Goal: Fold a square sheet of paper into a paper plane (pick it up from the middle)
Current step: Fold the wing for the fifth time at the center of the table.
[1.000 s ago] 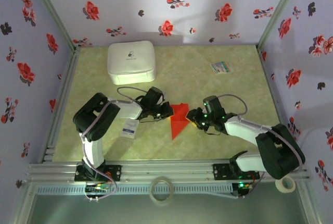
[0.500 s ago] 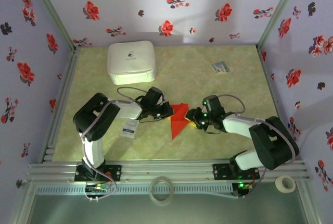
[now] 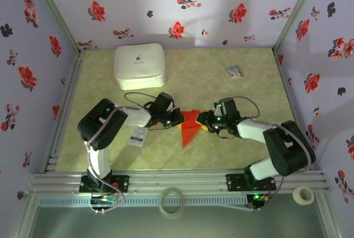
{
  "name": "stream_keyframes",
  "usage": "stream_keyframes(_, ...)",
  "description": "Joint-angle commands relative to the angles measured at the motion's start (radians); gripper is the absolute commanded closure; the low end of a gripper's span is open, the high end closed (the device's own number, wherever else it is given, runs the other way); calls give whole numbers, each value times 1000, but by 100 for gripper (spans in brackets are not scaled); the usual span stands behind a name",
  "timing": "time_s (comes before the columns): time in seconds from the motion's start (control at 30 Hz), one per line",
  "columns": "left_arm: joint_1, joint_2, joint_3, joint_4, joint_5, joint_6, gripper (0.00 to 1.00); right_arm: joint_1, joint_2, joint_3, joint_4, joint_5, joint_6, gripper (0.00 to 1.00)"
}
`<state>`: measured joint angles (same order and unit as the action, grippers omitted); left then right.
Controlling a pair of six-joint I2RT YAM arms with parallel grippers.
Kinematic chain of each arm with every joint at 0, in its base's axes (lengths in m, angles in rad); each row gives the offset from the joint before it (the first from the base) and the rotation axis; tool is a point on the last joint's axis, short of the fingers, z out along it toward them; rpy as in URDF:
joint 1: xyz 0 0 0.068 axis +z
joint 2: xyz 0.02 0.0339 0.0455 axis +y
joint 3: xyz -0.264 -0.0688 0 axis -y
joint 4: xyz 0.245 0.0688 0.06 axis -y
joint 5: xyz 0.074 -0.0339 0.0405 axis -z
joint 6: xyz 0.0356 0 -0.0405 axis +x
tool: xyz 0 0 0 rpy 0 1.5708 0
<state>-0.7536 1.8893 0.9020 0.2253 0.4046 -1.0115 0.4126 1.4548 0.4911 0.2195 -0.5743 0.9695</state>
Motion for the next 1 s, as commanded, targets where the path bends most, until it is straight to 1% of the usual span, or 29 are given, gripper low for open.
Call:
stream_keyframes(0.0,-7,2,-25,-62,-4,9,96,-14,32,33,27,-57,-53,59)
stream_keyframes(0.33,-7,3,-23,-61,-6,10,96,-39,112,71,36,-127,-110,60)
stream_keyframes(0.6,-6,2,-20,-64,-5,9,96,-60,168,105,22,-156,-144,66)
stream_keyframes(0.83,-6,-5,-18,-60,4,19,95,-67,208,131,2,-156,-163,83)
stream_keyframes(0.97,-6,-22,-6,-68,11,38,93,-67,211,133,0,-159,-164,89)
